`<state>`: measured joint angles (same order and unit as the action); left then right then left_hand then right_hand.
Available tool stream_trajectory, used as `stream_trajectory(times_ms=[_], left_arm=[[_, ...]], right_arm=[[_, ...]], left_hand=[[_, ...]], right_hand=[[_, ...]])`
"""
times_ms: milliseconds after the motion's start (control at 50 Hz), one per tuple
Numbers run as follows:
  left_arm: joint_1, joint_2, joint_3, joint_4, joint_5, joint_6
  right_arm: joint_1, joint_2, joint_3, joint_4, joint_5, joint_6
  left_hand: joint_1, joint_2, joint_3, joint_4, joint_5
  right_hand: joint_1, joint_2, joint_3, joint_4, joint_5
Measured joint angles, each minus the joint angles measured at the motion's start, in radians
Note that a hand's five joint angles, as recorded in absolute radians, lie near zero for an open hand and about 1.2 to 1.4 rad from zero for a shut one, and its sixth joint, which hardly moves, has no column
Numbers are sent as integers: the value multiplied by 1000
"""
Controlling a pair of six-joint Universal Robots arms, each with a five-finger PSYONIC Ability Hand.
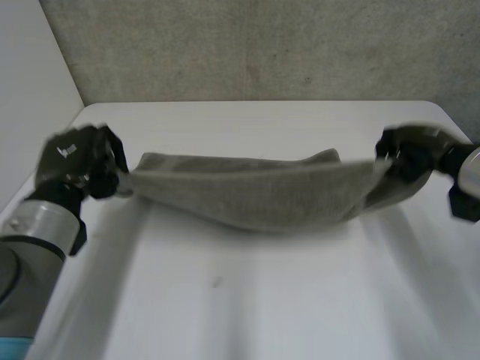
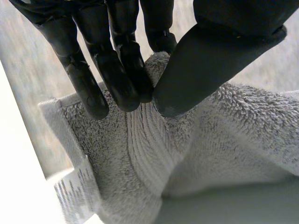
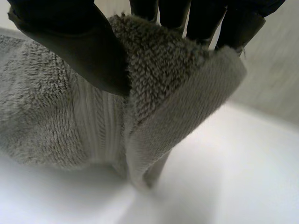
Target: Fold the towel.
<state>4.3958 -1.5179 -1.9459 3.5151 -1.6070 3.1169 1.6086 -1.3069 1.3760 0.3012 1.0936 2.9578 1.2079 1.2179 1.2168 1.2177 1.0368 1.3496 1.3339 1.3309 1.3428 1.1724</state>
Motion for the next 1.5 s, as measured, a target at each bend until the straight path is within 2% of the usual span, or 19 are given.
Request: stream_trajectory(times_ms=[100,200,340,500,580,680,780,860,940,1020,1100,1200,1320,1500], left_arm=[[1,114,72,-44,5,0],[1,187,190,-163,30,0],[4,189,355,-337,58,-1],[32,91,450,-429,62,44],[33,-11,464,-445,64,117],[25,-183,503,-446,65,211],[17,-370,678,-407,62,248],[15,-439,869,-350,59,235],[18,-444,1057,-266,52,156],[28,-404,1129,-212,46,54],[43,-355,1109,-191,39,-39],[67,-301,921,-185,35,-101],[82,-291,668,-159,38,-103],[80,-447,327,14,37,-57]], right_arm=[[1,-213,0,2,8,-54],[-1,-378,-50,44,29,-141],[-1,-426,-198,179,81,-216],[9,-288,-284,359,105,-357],[33,-195,-280,389,111,-410],[84,-40,-299,358,159,-436],[158,132,-437,201,264,-434],[204,194,-587,31,345,-421],[232,192,-727,-174,408,-395],[233,139,-768,-288,426,-356],[230,89,-743,-316,421,-316],[222,60,-594,-242,372,-291],[219,77,-346,-231,300,-306],[218,217,40,-453,251,-368]], left_hand=[[0,0,0,0,0],[0,0,0,0,0],[0,0,0,0,0],[0,0,0,0,0],[0,0,0,0,0],[0,0,0,0,0],[0,0,1,0,0],[0,0,1,0,0],[0,0,1,0,0],[0,0,1,0,0],[0,0,1,0,0],[0,0,1,0,0],[0,0,1,1,0],[0,0,1,1,0]], right_hand=[[0,0,0,0,0],[1,0,0,0,0],[1,0,0,0,0],[2,0,0,0,0],[2,0,0,0,0],[2,0,0,0,0],[2,0,0,0,0],[2,0,0,0,0],[2,0,0,0,0],[2,0,0,0,0],[2,0,0,0,3],[2,0,0,0,5],[2,0,0,0,5],[2,0,0,0,5]])
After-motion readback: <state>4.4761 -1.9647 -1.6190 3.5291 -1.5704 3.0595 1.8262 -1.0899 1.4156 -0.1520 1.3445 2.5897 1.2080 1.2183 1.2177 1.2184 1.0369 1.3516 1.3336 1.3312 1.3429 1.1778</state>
